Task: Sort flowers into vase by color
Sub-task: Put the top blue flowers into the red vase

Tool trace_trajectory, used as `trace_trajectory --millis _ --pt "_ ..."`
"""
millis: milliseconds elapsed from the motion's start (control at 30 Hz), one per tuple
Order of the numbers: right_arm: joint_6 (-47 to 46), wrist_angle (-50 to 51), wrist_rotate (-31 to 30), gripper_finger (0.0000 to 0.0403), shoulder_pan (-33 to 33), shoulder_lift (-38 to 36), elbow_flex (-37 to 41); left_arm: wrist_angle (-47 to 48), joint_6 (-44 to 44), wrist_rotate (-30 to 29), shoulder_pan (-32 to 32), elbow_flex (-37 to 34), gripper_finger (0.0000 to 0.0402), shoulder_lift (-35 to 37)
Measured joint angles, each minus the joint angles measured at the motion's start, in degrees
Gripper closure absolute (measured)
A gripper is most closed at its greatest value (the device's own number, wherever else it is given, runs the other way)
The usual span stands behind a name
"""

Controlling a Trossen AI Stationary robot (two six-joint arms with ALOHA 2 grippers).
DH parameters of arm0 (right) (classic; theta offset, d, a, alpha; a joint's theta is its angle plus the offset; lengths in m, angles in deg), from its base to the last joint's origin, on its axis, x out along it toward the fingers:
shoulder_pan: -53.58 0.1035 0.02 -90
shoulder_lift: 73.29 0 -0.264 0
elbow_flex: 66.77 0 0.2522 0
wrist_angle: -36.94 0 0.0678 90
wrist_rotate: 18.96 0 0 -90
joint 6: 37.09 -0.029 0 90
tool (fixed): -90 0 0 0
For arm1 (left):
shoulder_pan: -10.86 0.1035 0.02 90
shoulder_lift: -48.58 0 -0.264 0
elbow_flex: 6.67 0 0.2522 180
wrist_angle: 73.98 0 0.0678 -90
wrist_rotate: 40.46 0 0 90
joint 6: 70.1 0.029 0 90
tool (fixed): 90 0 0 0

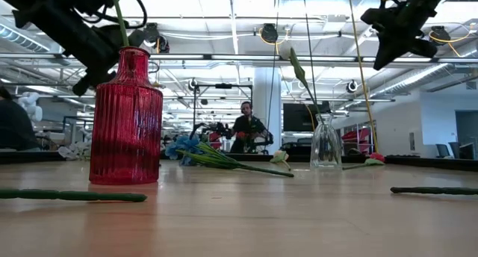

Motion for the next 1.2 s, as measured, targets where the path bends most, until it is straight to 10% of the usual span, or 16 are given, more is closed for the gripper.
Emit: trace_trajectory --millis 333,767,1200 --pt "-4.2 0.6 -2.7 0.0402 0.0 0.0 0.0 7.1 1.7 14.9 8.6 4.9 0.0221 -6.9" --pt "5.0 0.8 -2.8 0.0403 0.0 0.0 0.0 18.4 2.7 15.1 9.6 32.2 0.0221 -28.9" --pt "16.3 5.9 -2.8 0.0403 0.0 0.0 0.0 34.7 -26.8 18.8 5.9 59.5 0.0221 -54.7"
